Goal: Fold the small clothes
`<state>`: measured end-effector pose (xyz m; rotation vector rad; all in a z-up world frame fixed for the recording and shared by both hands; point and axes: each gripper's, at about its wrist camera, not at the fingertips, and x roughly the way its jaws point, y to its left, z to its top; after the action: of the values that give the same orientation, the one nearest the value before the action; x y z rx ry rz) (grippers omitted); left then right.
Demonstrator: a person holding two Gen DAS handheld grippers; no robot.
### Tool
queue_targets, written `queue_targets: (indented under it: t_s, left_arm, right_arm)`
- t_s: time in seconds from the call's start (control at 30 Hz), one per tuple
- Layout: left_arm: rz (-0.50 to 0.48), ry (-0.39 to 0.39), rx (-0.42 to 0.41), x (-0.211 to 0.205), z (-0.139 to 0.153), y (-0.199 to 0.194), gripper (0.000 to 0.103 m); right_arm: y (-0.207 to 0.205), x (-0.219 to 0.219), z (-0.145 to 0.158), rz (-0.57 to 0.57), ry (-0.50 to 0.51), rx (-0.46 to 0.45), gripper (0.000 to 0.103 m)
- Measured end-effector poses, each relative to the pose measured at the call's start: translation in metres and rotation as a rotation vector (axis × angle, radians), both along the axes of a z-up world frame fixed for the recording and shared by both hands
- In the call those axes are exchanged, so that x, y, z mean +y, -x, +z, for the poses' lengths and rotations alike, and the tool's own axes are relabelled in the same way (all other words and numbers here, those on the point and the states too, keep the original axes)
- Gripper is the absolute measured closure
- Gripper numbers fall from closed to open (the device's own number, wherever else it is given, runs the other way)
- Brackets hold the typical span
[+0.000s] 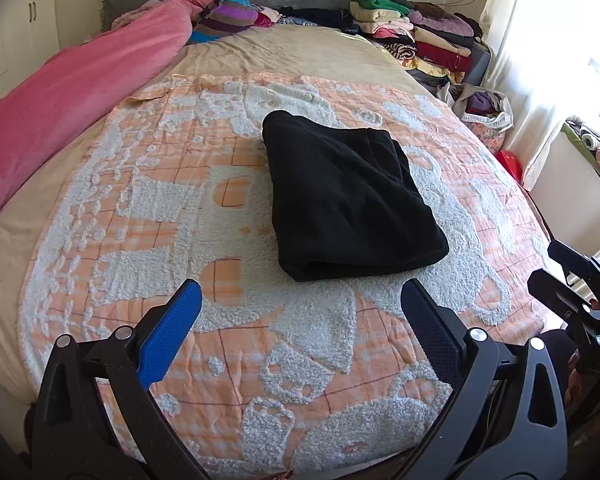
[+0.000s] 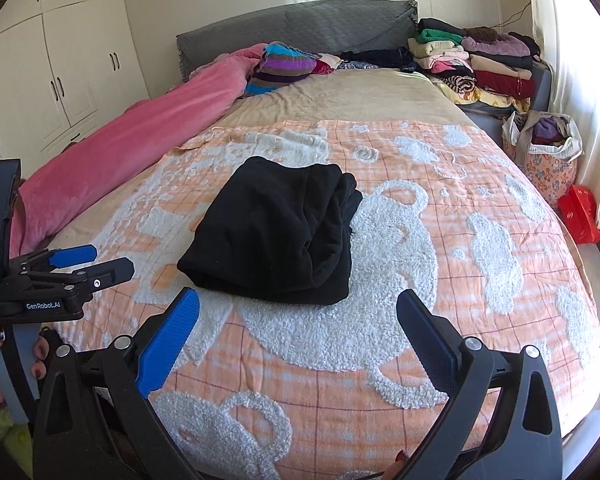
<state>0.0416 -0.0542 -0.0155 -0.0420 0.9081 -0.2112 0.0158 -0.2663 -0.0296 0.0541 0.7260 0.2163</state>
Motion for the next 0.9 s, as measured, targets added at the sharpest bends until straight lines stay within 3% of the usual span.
queue_targets:
  t_s: [0.9]
  left_arm:
    - [0.018, -0.022, -0.007, 0.0017, 0.0052, 0.0037, 0.01]
  right_arm:
    - [0.0038, -0.0015, 0.0021, -0.011, -0.006, 0.005, 0.004]
